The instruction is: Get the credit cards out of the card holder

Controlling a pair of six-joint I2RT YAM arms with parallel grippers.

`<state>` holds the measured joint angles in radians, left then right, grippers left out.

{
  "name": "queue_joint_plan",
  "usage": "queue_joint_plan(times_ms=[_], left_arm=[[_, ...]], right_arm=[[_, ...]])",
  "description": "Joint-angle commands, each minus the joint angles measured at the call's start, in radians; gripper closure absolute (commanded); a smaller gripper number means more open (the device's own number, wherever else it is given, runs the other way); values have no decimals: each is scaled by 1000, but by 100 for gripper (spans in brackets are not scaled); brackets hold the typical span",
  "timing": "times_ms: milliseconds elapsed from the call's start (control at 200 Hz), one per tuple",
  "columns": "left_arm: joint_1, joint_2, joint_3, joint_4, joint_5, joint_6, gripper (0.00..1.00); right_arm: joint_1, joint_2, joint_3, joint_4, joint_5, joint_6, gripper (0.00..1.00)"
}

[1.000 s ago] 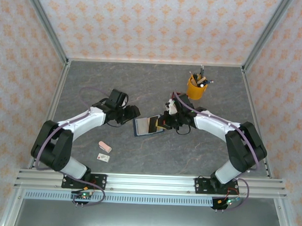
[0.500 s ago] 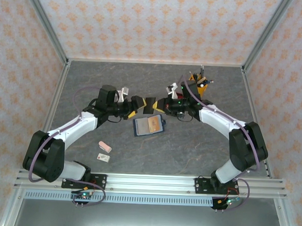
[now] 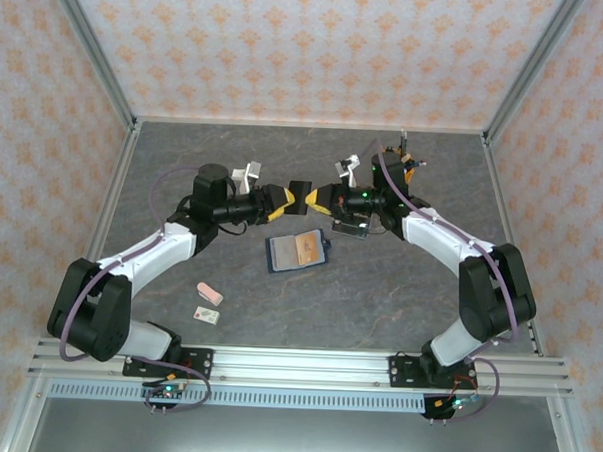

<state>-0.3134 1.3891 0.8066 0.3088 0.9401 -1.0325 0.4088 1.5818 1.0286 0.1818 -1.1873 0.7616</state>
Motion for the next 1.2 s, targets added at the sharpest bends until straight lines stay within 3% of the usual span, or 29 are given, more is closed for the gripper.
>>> queue_joint_plan(times_ms=[0,140,265,340,495,656,766,796,941,1071,1196], left_arm=[[-3,7,4,80,31,-21,67],[-10,2,8,101,29,-28,85],[-24,2,10,110,20,-37,100],[-32,5,12,116,10,-45,100],[-44,14,14,133,-3,-63,100],[-46,15,20,99,-12,-59,100],[-43,-10,57,-125,-76,45,79],[-42,-19,74,-214,-107,84,67],[-27,-58,162,-634,-339,270,27],[-8,-66,227,-885,-546,377,13],[9,-74,251,-992,-682,435,3]], right_arm=[[-3,-38,27,73,-37,26,100],[-4,-40,21,97,-34,59,100],[-2,-43,10,162,0,135,83],[0,-41,1,224,20,191,79],[5,-35,-7,293,46,247,79],[4,-35,-1,255,71,210,94],[-5,-67,41,11,138,-9,100],[-8,-78,64,-95,172,-110,100],[-8,-97,196,-549,459,-569,100],[-16,-78,255,-694,687,-803,100],[-20,-69,273,-696,758,-996,100]])
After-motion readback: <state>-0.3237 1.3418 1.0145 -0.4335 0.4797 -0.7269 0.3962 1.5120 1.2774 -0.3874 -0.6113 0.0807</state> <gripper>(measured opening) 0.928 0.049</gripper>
